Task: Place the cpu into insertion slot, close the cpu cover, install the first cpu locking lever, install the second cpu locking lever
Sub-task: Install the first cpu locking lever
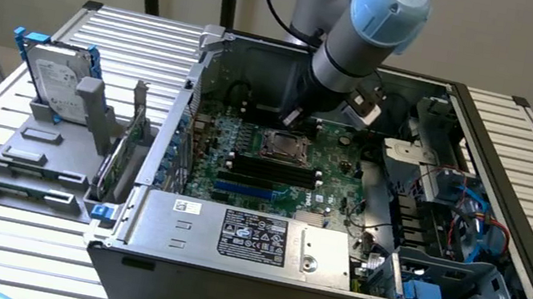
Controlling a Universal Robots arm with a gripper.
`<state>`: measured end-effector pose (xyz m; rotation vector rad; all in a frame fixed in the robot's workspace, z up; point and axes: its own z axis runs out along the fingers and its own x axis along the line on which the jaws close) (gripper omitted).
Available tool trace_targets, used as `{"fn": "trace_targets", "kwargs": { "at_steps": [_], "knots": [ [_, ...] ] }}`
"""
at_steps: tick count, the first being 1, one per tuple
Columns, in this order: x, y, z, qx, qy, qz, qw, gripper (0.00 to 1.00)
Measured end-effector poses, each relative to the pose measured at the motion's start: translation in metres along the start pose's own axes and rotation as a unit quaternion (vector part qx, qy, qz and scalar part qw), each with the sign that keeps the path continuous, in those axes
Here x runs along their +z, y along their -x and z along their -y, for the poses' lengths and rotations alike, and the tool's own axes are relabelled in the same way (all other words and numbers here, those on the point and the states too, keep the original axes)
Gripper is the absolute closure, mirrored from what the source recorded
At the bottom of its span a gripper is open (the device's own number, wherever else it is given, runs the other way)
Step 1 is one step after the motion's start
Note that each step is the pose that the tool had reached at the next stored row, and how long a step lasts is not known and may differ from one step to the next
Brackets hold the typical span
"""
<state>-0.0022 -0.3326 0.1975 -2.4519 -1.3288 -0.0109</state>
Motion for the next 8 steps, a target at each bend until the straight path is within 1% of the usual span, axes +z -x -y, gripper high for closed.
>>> {"fn": "trace_targets", "kwargs": {
  "at_steps": [8],
  "knots": [
    [0.0011, -0.0035, -0.0068, 0.000, 0.0000, 0.0000, 1.0000, 0.89]
  ]
}}
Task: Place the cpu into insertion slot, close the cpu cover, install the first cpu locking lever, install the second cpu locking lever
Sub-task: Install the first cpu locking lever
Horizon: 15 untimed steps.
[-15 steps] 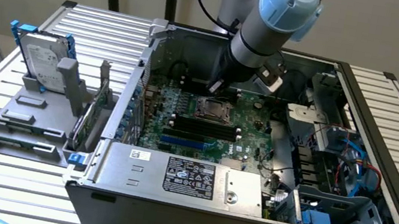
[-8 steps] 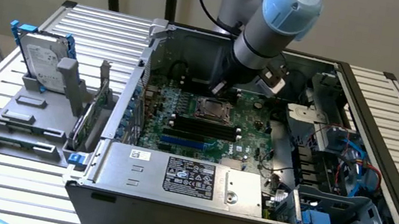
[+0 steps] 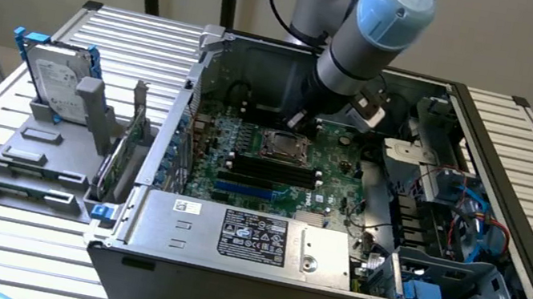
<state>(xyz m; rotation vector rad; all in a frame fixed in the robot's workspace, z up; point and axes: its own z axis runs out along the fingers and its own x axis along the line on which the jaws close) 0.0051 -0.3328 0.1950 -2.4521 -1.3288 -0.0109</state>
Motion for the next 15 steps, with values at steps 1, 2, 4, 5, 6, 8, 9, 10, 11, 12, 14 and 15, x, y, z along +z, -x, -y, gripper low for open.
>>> {"fn": "trace_targets", "kwargs": {
  "at_steps": [1, 2, 4, 5, 6, 8, 9, 10, 11, 12, 14, 15],
  "knots": [
    [0.0002, -0.0002, -0.0004, 0.000, 0.0000, 0.0000, 1.0000, 0.89],
    [0.0005, -0.0002, -0.0008, 0.000, 0.0000, 0.0000, 1.0000, 0.89],
    [0.0012, -0.0001, -0.0013, 0.000, 0.0000, -0.0001, 1.0000, 0.89],
    [0.0015, 0.0000, -0.0015, 0.000, 0.0000, 0.0000, 1.0000, 0.89],
    [0.0019, 0.0001, -0.0017, 0.000, 0.0000, 0.0000, 1.0000, 0.89],
    [0.0022, 0.0000, -0.0021, 0.000, 0.0000, 0.0001, 1.0000, 0.89],
    [0.0023, -0.0001, -0.0023, 0.000, 0.0000, 0.0001, 1.0000, 0.89],
    [0.0023, -0.0003, -0.0026, 0.000, 0.0000, 0.0001, 1.0000, 0.89],
    [0.0024, -0.0004, -0.0028, 0.000, 0.0000, 0.0001, 1.0000, 0.89],
    [0.0024, -0.0005, -0.0030, 0.000, 0.0000, 0.0000, 1.0000, 0.89],
    [0.0025, -0.0007, -0.0032, 0.000, -0.0002, -0.0003, 1.0000, 0.89],
    [0.0025, -0.0007, -0.0033, -0.001, -0.0006, -0.0006, 1.0000, 0.89]
  ]
}}
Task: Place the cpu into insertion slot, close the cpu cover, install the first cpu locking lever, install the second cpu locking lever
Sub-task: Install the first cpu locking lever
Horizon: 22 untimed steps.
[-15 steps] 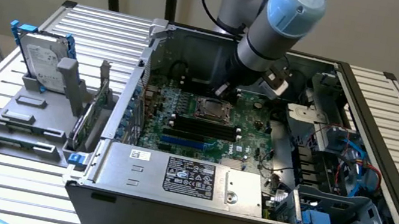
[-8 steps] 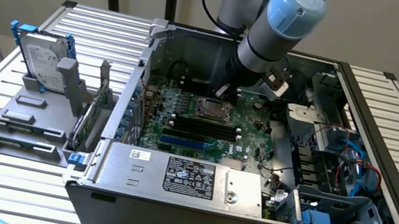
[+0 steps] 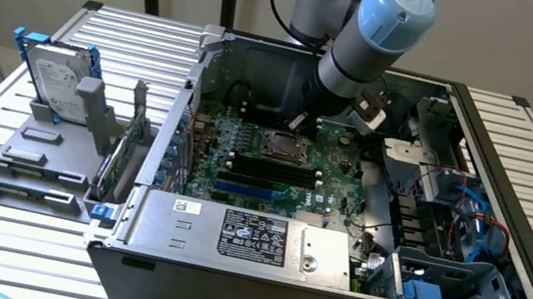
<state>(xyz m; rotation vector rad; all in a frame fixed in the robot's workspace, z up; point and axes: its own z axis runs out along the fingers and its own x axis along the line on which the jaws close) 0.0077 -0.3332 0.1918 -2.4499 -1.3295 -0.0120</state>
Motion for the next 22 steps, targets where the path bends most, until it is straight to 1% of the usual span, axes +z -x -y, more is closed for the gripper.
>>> {"fn": "trace_targets", "kwargs": {
  "at_steps": [1, 5, 9, 11, 15, 17, 19, 22],
  "knots": [
    [0.0000, 0.0001, -0.0001, 0.000, -0.0006, -0.0007, 1.0000, 0.89],
    [0.0000, 0.0010, -0.0009, -0.002, -0.0041, -0.0054, 1.0000, 0.89],
    [0.0003, 0.0029, -0.0024, -0.003, -0.0068, -0.0089, 0.9999, 0.89],
    [0.0003, 0.0033, -0.0027, -0.004, -0.0087, -0.0114, 0.9999, 0.89],
    [0.0004, 0.0038, -0.0032, -0.007, -0.0133, -0.0175, 0.9997, 0.89],
    [0.0002, 0.0042, -0.0035, -0.008, -0.0153, -0.0200, 0.9997, 0.89],
    [0.0000, 0.0046, -0.0039, -0.008, -0.0162, -0.0214, 0.9996, 0.89],
    [-0.0026, 0.0057, -0.0041, -0.008, -0.0165, -0.0210, 0.9996, 0.89]
  ]
}}
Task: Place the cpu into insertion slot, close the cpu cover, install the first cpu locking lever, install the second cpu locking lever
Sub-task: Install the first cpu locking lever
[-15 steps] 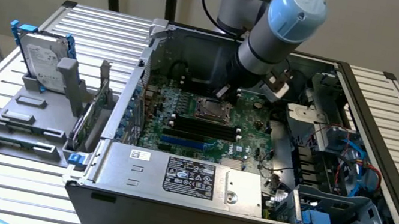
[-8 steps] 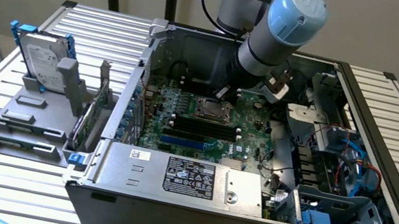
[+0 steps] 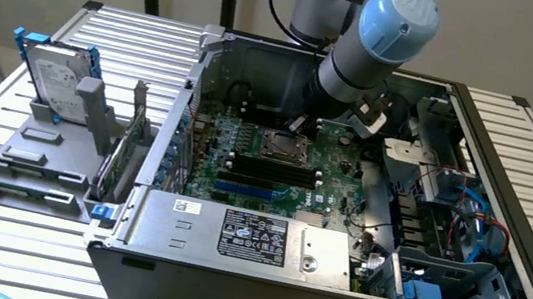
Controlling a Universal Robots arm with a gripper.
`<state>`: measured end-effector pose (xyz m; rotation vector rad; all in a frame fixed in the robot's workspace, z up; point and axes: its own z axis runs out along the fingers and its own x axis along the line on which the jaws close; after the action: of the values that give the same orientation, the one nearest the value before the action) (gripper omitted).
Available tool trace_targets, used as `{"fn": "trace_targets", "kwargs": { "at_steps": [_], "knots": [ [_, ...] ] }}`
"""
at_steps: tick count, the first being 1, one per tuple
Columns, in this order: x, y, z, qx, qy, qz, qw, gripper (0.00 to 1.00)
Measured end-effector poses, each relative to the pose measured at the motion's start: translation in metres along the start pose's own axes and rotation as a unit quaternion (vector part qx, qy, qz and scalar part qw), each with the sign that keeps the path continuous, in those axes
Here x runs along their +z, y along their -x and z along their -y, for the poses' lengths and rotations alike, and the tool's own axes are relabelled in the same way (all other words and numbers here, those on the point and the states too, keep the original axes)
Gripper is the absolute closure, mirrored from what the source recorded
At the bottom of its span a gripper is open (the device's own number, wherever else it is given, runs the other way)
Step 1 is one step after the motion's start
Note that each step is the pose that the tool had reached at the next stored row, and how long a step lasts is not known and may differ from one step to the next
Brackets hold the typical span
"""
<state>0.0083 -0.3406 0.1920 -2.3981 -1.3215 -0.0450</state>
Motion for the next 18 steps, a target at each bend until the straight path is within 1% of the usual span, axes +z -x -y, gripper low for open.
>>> {"fn": "trace_targets", "kwargs": {
  "at_steps": [4, 9, 18],
  "knots": [
    [-0.0030, 0.0021, 0.0019, 0.000, -0.0001, 0.0001, 1.0000, 0.89],
    [-0.0039, 0.0054, 0.0073, 0.000, -0.0003, 0.0001, 1.0000, 0.89],
    [-0.0039, 0.0056, 0.0075, 0.000, -0.0004, 0.0001, 1.0000, 0.89]
  ]
}}
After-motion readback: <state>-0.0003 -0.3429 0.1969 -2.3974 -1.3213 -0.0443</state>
